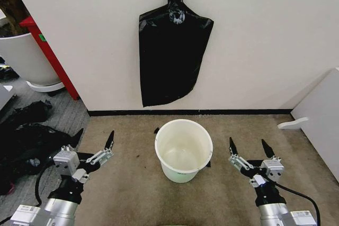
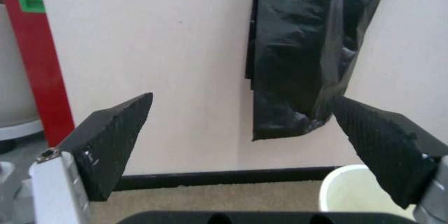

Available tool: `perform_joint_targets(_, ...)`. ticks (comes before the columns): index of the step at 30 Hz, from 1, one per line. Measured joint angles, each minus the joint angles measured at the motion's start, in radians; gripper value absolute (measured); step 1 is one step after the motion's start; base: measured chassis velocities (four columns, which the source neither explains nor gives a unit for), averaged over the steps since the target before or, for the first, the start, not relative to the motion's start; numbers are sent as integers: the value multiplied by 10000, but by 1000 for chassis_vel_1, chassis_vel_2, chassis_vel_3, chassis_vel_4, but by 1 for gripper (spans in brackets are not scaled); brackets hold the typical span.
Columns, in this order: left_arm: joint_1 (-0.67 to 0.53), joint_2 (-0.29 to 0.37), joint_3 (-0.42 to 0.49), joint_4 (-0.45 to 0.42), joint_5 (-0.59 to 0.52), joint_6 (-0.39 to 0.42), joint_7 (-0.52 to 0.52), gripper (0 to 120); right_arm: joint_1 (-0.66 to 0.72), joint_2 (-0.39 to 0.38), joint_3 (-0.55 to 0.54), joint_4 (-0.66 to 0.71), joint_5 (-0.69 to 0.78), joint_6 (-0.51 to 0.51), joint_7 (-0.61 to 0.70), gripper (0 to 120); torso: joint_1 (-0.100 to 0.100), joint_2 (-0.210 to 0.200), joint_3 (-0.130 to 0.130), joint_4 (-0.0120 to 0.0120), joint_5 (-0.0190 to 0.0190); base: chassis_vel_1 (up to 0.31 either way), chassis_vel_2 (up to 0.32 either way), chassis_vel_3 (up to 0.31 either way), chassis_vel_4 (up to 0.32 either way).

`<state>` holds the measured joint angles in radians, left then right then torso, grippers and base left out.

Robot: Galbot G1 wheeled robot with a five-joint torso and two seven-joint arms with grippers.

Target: Place the garbage bag over the trash bin.

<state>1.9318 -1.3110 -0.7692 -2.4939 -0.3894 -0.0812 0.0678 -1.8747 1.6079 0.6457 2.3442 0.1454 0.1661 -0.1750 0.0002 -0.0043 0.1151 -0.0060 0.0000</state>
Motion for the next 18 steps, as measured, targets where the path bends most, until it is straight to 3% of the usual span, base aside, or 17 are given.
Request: perform_joint_targets(18, 192, -267, -136, -69, 146, 108, 11, 100, 596, -527, -48, 65, 1034, -711, 48, 100, 0, 0, 0, 0, 0, 0, 0, 0, 0)
